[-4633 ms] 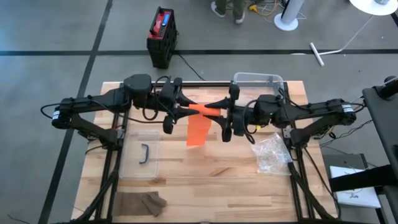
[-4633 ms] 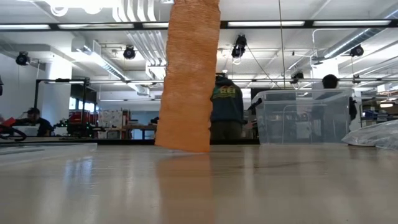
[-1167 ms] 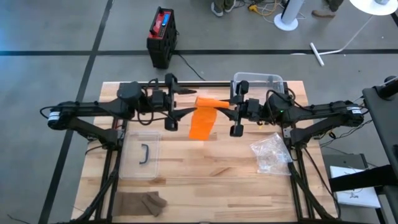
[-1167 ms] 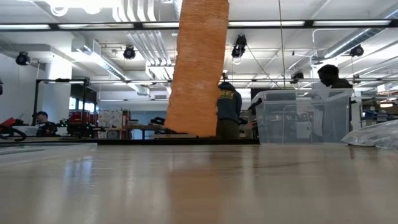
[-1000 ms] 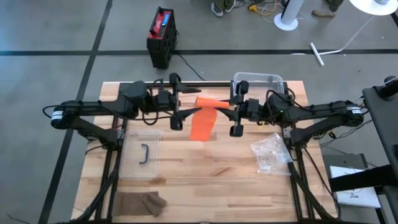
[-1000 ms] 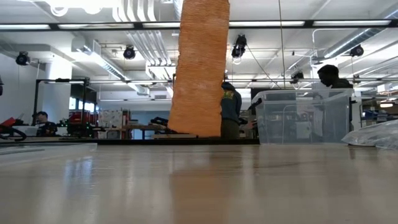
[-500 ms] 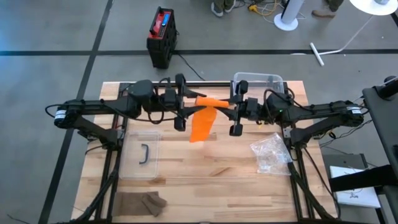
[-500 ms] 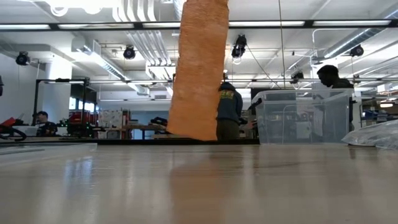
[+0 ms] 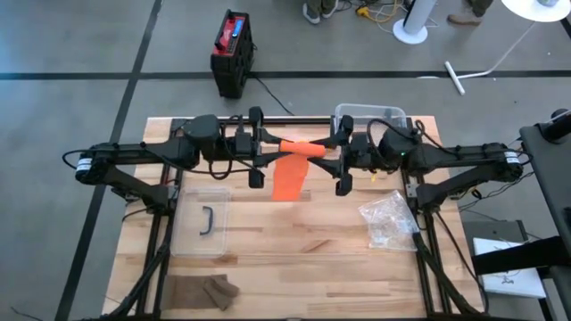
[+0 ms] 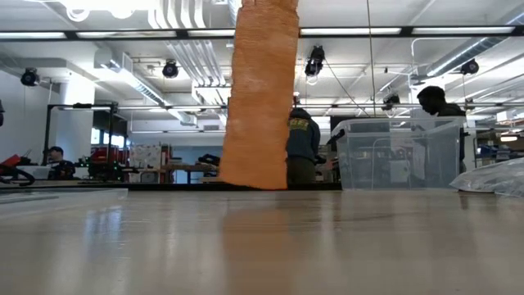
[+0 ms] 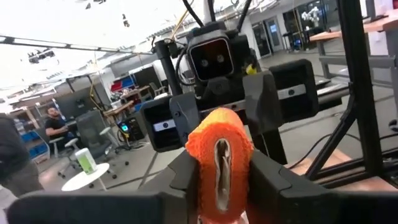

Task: Roll bandage
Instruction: Roll the orange bandage

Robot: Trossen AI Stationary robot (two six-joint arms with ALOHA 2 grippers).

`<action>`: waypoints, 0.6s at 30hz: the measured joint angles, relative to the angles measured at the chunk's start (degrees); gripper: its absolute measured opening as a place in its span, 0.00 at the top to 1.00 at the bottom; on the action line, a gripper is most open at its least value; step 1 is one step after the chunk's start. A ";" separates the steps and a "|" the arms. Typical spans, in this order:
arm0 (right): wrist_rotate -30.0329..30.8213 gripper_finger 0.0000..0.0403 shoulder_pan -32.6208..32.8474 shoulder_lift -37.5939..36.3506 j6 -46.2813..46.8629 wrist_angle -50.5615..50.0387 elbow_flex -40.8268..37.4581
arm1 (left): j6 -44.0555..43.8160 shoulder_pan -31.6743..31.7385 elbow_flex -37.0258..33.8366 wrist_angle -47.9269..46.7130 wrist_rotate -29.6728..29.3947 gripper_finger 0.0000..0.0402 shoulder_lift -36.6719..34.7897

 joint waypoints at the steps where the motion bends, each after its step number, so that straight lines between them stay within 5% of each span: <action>1: -0.62 0.51 -0.02 0.02 -0.21 -1.66 0.80 | 0.01 0.00 0.00 -0.03 0.19 0.80 -0.02; 9: -1.23 0.41 -0.12 -1.39 1.33 -4.52 2.57 | 4.66 -0.70 -0.09 -1.13 4.43 0.91 -1.07; 18: -3.83 0.31 -0.23 -1.28 3.31 -1.02 3.31 | 7.33 -1.01 -0.07 -0.76 4.85 0.86 -1.20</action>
